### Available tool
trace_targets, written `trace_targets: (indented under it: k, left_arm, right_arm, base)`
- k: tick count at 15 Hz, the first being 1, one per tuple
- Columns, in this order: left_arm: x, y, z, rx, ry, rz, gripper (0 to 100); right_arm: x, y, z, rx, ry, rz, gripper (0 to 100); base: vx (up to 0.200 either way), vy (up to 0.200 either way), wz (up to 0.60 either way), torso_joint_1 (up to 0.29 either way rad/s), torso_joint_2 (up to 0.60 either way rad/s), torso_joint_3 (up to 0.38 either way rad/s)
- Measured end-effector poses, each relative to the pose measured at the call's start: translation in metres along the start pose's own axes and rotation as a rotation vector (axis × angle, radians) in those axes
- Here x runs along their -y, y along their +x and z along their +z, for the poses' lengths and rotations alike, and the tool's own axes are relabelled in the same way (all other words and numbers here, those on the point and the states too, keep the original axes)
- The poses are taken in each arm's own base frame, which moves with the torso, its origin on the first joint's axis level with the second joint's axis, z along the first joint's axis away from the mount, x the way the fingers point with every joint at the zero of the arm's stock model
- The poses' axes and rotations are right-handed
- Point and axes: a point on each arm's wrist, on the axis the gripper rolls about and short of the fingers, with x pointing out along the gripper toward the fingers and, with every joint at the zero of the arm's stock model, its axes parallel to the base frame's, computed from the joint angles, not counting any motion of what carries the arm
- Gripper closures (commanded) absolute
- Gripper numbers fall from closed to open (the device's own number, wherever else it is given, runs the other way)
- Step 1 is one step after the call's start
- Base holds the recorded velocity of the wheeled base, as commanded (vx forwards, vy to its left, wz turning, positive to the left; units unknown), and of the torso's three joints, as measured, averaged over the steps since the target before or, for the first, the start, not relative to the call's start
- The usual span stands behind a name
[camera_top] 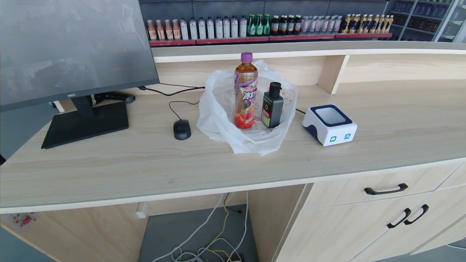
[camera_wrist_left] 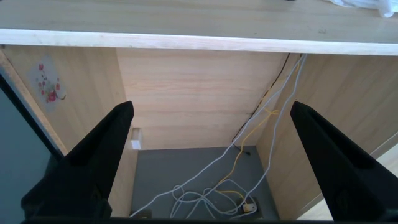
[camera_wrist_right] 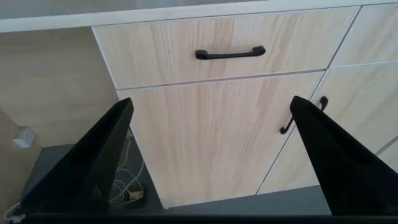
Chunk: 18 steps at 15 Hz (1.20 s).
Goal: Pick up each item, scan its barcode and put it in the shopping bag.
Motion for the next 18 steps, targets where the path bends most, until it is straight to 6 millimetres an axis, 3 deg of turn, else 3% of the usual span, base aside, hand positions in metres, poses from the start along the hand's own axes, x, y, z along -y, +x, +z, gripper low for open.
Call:
trace_targets:
  k: [3, 18]
  left_arm:
    - [0.0, 0.0, 0.0, 0.001, 0.003, 0.0, 0]
    - [0.0, 0.0, 0.0, 0.0, -0.004, 0.001, 0]
  right_arm:
    - [0.0, -0.0001, 0.0001, 0.002, 0.004, -0.001, 0]
    - [0.0, 0.0, -0.0001, 0.0, 0.001, -0.001, 0]
  base:
    - [0.0, 0.0, 0.0, 0.0, 0.0, 0.0]
    - [0.0, -0.2, 0.0, 0.007, 0.0, 0.002]
